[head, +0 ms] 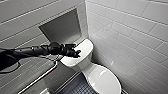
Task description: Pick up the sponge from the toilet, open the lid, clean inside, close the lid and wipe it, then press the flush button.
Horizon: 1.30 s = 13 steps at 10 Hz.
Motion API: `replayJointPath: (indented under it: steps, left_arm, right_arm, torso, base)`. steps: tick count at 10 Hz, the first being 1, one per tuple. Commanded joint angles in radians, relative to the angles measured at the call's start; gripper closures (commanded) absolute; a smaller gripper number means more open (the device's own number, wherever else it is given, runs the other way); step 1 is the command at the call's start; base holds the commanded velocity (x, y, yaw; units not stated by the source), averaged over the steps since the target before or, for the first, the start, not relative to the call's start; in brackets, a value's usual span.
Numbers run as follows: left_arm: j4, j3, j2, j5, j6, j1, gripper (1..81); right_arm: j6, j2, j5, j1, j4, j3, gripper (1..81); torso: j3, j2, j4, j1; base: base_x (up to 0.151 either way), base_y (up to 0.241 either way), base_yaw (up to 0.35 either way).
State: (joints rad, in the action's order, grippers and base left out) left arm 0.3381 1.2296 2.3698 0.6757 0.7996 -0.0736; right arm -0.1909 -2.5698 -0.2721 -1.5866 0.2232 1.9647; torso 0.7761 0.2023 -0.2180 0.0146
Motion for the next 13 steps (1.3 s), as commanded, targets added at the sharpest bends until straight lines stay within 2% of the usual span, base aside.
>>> replayJointPath:
  steps: [1,3,4,5,6,9,11,13]
  left_arm:
    - [0.177,-0.340,-0.395,-0.019,0.013,0.391,81.1]
    - [0.325,-0.294,-0.414,-0.193,0.012,0.688,81.1]
    - [0.387,-0.239,-0.391,-0.258,0.012,0.811,81.1]
    - [0.432,-0.178,-0.351,-0.277,0.012,0.903,81.1]
    - [0.461,-0.120,-0.310,-0.281,0.012,0.974,81.1]
    - [0.524,0.091,-0.160,-0.347,0.009,1.134,81.1]
    - [0.539,0.282,-0.029,-0.363,0.003,1.217,81.1]
    - [0.539,0.417,0.071,-0.364,-0.026,1.279,81.1]
  right_arm:
    - [-0.004,0.003,0.088,-0.022,-0.001,-0.005,81.1]
    - [-0.004,-0.011,0.088,-0.022,-0.004,0.018,81.1]
    - [-0.004,-0.020,0.088,-0.022,-0.005,0.032,81.1]
    - [-0.005,-0.035,0.088,-0.022,-0.005,0.052,81.1]
    - [-0.005,-0.052,0.088,-0.022,-0.005,0.078,81.1]
    - [-0.010,-0.103,0.090,-0.020,-0.007,0.158,81.1]
    - [-0.012,-0.115,0.090,-0.017,-0.007,0.163,81.1]
    - [-0.013,-0.127,0.090,-0.013,-0.007,0.178,81.1]
  torso:
    - [0.000,0.000,0.000,0.000]
    - [0.000,0.000,0.000,0.000]
    - [0.000,0.000,0.000,0.000]
    - [0.000,0.000,0.000,0.000]
    - [-0.067,0.000,0.000,0.000]
    - [-0.147,0.000,0.000,0.000]
    - [-0.211,0.001,0.000,-0.001]
    - [-0.276,0.001,0.000,-0.002]
  base:
    - [0.000,0.000,0.000]
    - [0.000,0.000,0.000]
    - [0.000,0.000,0.000]
    - [0.000,0.000,0.000]
    - [0.000,0.000,0.000]
    - [0.000,0.000,0.000]
    - [0.000,0.000,0.000]
    - [0.000,0.000,0.000]
